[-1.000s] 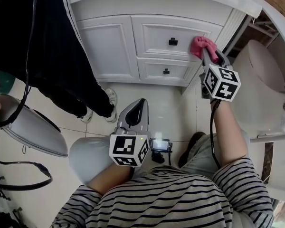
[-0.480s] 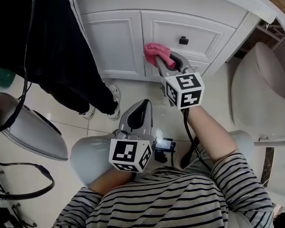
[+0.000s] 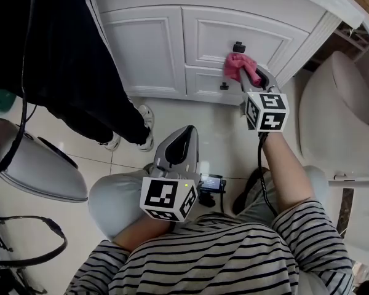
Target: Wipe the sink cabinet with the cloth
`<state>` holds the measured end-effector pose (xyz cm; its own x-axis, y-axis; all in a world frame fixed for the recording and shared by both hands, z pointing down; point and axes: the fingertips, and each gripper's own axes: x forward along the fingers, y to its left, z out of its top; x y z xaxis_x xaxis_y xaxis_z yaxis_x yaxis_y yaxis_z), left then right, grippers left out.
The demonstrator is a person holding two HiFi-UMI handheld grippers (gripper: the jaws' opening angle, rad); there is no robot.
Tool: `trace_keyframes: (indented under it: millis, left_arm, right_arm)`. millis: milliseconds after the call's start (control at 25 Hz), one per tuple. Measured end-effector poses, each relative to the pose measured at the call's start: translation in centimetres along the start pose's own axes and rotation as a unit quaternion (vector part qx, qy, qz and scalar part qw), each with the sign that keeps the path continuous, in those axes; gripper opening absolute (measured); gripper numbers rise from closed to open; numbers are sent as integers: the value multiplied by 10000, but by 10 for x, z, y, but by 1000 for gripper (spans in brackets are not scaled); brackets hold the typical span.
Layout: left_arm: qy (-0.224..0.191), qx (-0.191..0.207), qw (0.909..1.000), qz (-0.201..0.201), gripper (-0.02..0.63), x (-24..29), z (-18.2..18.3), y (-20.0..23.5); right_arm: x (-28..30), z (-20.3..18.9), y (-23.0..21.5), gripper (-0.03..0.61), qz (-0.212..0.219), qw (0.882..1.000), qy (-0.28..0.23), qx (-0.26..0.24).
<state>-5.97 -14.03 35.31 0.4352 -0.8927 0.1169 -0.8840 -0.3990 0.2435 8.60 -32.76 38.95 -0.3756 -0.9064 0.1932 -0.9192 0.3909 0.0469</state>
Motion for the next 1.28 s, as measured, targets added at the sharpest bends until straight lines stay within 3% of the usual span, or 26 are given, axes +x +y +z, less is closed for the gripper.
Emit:
trace_keyframes:
  millis: [240, 360, 440, 520, 680, 800, 960, 1280]
  left_arm:
    - [56, 6, 10000, 40, -6, 2, -5, -4]
    - [103, -9, 9999, -17, -6, 3, -8, -10]
    - [92, -24, 9999, -64, -6, 2, -7, -13]
    - [81, -31, 9999, -88, -6, 2, -6, -13]
    - [103, -45, 9999, -27, -6, 0, -8, -8]
    - [87, -41, 9999, 51, -6, 0, -7, 0]
    - [121, -56, 9999, 36, -6, 1, -10, 3]
    - [182, -110, 9997, -77, -6, 7, -13, -4]
  right_arm:
    - [-53, -14, -87, 106, -1047, 9937, 123, 389]
    - [-80, -14, -101, 94, -1556, 9829, 69, 981]
    - [-86, -14, -80, 94, -1344, 9824, -30, 1295]
    - [-69, -17, -31, 94, -635, 9903, -17, 1237]
    - [-9, -25, 86, 94, 856, 9948, 158, 536]
    - [32, -30, 147, 94, 1461, 9890, 177, -154]
    - [68, -58, 148, 94, 1417, 9872, 509, -520]
    - [27, -92, 35, 95, 410, 9960, 783, -115]
